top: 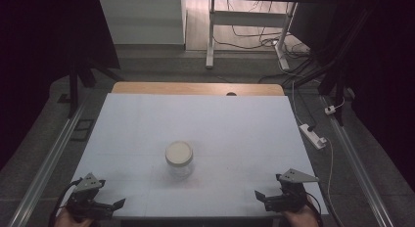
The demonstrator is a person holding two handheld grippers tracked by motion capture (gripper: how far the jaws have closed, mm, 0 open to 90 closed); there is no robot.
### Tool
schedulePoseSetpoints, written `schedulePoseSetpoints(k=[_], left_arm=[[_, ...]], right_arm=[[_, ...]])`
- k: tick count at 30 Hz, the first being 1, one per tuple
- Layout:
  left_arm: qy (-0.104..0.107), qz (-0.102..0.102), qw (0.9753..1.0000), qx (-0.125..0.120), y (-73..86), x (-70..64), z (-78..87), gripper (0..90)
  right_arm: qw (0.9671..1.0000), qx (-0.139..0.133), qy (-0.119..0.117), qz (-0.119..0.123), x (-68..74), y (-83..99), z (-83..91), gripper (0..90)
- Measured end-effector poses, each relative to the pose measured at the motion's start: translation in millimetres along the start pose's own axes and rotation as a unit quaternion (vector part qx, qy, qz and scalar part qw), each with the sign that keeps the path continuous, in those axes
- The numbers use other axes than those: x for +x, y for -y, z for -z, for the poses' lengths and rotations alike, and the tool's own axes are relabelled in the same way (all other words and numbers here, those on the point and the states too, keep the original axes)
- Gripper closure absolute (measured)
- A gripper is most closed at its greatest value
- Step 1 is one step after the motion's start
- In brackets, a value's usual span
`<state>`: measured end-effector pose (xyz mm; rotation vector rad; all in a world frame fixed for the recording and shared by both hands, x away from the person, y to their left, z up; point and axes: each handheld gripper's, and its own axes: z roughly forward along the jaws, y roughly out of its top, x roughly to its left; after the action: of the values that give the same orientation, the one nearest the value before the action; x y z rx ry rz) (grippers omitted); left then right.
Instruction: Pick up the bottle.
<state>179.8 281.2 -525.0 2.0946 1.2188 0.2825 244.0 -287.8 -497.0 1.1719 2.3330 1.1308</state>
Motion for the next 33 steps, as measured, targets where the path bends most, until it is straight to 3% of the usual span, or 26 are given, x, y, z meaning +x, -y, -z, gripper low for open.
schedulePoseSetpoints(k=[6,18,23,33], left_arm=[[0.001,0.001,1.0,0.002,-0.2,0.4,-0.6,0.0],[0.024,0.011,0.9997,0.002,-1.8,1.9,-1.0,0.0],[0.014,-0.001,0.9998,-0.011,-5.0,-0.6,1.9,0.0],[0.028,-0.016,0.9992,-0.025,-11.4,-3.8,1.9,0.0]], right_arm=[[1.0,0.002,-0.002,-0.004,-0.9,0.1,-0.2,0.0],[1.0,0.005,-0.007,-0.004,-0.8,0.0,-1.1,0.0],[0.9999,0.007,-0.007,-0.004,-0.8,-0.1,-1.3,0.0],[0.9999,0.01,-0.006,0.001,-0.1,-0.2,-2.2,0.0]])
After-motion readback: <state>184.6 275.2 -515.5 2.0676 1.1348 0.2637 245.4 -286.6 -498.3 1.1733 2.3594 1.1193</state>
